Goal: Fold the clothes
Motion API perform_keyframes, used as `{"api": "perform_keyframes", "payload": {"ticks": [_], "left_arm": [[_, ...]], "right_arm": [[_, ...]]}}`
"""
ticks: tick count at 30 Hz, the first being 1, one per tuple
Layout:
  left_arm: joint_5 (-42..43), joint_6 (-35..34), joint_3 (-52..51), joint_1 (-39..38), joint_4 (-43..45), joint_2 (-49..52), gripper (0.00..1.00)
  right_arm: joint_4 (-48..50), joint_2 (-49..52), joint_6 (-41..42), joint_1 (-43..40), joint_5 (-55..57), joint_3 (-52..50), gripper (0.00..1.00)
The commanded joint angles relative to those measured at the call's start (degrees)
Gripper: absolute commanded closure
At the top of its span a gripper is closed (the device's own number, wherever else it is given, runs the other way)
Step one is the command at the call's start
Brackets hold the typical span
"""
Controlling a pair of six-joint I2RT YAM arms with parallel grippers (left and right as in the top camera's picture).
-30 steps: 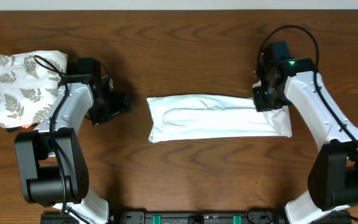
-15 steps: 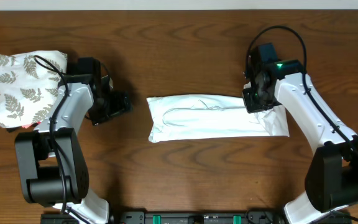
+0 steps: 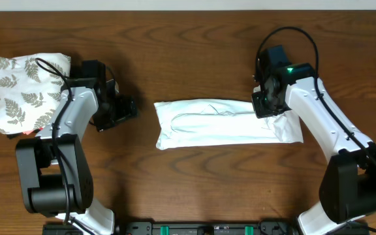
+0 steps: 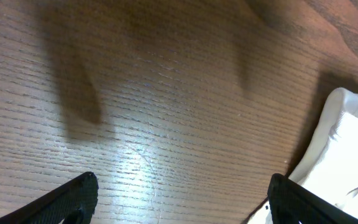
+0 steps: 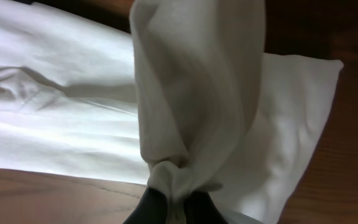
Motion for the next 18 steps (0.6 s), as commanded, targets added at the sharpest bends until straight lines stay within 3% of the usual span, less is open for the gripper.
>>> {"api": "perform_keyframes", "payload": {"ticks": [1, 4, 11, 18], "left_arm": [[-0.48, -0.13, -0.74, 0.24, -0.15, -1.22, 0.12], [-0.48, -0.13, -0.74, 0.24, -0.15, -1.22, 0.12], [-0.48, -0.13, -0.74, 0.24, -0.15, -1.22, 0.12], [-0.48, -0.13, -0.74, 0.24, -0.15, -1.22, 0.12]], "right_arm": [[0.59, 0.72, 0.76, 1.38, -0.55, -0.31, 0.95], [0.7, 0.72, 0.79, 1.62, -1.01, -0.31, 0.93], [0.76, 0.72, 0.76, 1.64, -1.6, -0.31, 0.72], [0.76, 0.72, 0.76, 1.66, -1.62, -0.31, 0.71]]}}
